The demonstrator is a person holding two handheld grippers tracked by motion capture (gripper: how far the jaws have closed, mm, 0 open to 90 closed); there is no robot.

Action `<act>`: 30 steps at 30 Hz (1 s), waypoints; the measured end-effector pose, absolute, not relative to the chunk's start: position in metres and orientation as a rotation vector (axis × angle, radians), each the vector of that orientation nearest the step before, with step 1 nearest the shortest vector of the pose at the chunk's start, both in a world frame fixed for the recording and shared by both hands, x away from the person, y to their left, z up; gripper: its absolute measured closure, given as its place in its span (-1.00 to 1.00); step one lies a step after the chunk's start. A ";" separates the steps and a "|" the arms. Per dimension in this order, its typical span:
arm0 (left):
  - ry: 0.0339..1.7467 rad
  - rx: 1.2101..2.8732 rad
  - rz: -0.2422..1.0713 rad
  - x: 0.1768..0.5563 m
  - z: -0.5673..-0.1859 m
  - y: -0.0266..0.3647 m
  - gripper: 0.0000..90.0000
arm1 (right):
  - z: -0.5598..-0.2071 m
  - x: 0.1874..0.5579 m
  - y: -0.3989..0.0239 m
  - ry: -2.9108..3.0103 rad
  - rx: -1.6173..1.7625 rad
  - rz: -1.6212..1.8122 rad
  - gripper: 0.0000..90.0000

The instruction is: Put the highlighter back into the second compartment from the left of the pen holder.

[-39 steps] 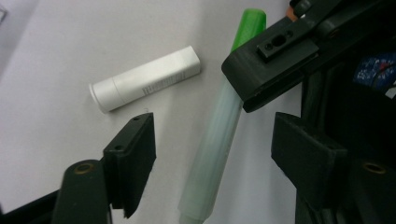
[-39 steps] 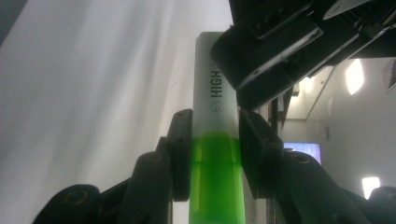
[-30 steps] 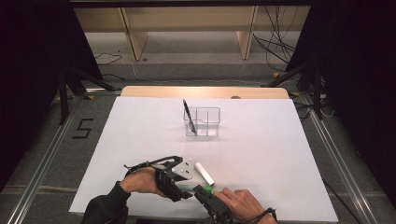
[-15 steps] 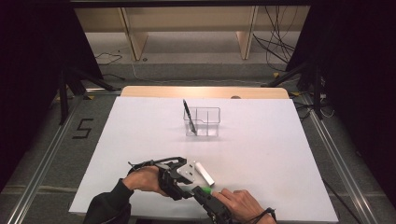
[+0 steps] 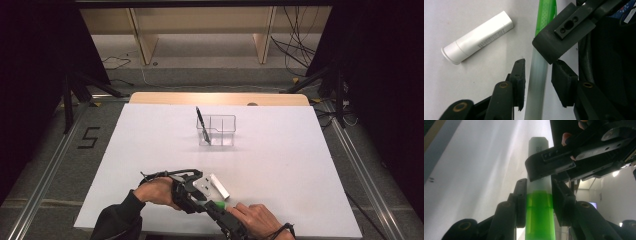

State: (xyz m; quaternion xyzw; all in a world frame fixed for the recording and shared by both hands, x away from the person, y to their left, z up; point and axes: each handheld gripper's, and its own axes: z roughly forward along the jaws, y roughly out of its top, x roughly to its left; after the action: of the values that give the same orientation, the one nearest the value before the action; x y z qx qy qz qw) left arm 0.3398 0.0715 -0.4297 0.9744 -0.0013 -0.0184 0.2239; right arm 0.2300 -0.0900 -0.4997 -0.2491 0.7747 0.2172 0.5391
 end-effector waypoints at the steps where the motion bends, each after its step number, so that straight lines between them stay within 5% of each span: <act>1: -0.005 2.691 -0.053 0.340 -0.430 0.071 0.45 | -0.500 0.230 -0.090 1.844 -0.594 0.516 0.50; 19: 0.006 2.709 -0.176 0.343 -0.434 0.074 0.68 | -0.502 0.229 -0.089 1.839 -0.621 0.530 0.47; 25: 0.055 2.679 -0.177 0.349 -0.436 0.086 0.70 | -0.495 0.232 -0.095 1.856 -0.559 0.563 0.05; 30: 0.125 2.645 -0.095 0.356 -0.430 0.096 0.70 | -0.484 0.236 -0.107 1.855 -0.463 0.640 -0.09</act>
State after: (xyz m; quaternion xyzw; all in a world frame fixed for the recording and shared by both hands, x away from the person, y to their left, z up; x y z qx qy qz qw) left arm 0.3562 0.0965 -0.4303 0.9682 0.0458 -0.0349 0.2436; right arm 0.2357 -0.1066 -0.4839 -0.1944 0.7781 0.2684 0.5336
